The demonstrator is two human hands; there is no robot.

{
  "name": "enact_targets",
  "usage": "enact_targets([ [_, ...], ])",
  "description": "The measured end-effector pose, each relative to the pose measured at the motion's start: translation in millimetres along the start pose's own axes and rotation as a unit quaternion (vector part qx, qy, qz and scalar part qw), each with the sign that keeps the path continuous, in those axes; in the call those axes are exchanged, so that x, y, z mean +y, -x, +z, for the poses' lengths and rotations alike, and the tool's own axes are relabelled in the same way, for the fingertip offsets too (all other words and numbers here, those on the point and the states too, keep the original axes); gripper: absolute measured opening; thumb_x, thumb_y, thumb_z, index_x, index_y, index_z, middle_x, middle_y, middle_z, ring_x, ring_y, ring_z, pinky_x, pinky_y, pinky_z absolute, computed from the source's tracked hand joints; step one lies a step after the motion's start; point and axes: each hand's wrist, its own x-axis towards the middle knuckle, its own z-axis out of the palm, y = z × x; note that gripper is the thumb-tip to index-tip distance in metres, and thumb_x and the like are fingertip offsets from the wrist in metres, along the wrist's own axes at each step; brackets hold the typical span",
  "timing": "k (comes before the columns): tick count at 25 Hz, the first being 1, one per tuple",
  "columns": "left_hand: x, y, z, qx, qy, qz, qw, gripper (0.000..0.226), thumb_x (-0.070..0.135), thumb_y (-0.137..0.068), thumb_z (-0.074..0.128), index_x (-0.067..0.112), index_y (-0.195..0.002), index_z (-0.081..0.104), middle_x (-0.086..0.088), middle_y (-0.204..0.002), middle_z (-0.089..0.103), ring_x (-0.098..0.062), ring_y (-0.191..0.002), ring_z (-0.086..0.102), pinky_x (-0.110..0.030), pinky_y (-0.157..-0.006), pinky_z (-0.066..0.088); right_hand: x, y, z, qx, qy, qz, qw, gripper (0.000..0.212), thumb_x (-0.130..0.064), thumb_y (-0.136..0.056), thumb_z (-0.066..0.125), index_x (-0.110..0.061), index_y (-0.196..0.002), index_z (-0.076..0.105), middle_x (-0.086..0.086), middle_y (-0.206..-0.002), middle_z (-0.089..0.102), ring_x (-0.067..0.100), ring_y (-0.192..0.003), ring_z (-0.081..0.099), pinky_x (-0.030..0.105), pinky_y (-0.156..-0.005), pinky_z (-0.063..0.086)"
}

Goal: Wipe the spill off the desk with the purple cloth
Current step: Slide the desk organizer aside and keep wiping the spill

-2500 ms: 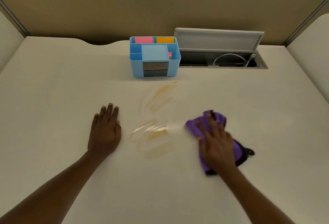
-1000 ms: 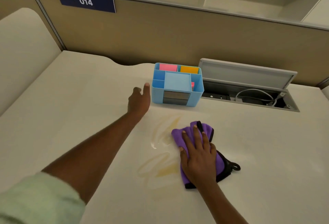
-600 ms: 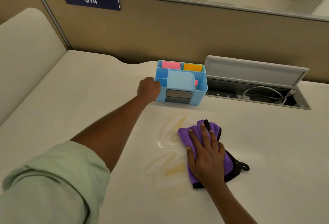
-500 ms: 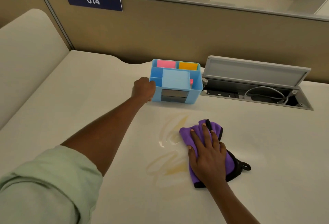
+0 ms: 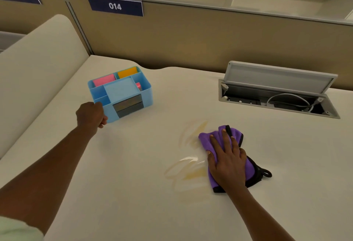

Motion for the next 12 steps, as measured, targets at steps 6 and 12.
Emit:
enact_targets([
  [6, -36.1, 56.7, 5.6, 0.143, -0.017, 0.075, 0.987, 0.052, 0.058, -0.096, 0.041, 0.009, -0.107, 0.055, -0.018, -0.098, 0.067, -0.036, -0.085, 0.064, -0.043, -0.074, 0.051, -0.4, 7.8, -2.1, -0.011, 0.0, 0.003, 1.0, 0.066, -0.058, -0.101, 0.02, -0.033, -0.163, 0.02, 0.003, -0.174, 0.009, 0.037, -0.157, 0.017, 0.06, -0.122, 0.024],
  [12, -71.2, 111.0, 79.6, -0.129, -0.284, 0.472, 0.825, 0.051, 0.038, -0.1, 0.037, 0.013, -0.14, 0.056, -0.01, -0.146, 0.055, -0.03, -0.133, 0.051, -0.045, -0.108, 0.039, 26.5, -49.1, -12.0, -0.01, 0.018, 0.013, 1.0, 0.06, -0.054, -0.105, 0.025, -0.033, -0.161, 0.026, 0.005, -0.173, 0.014, 0.04, -0.155, 0.02, 0.063, -0.118, 0.03],
])
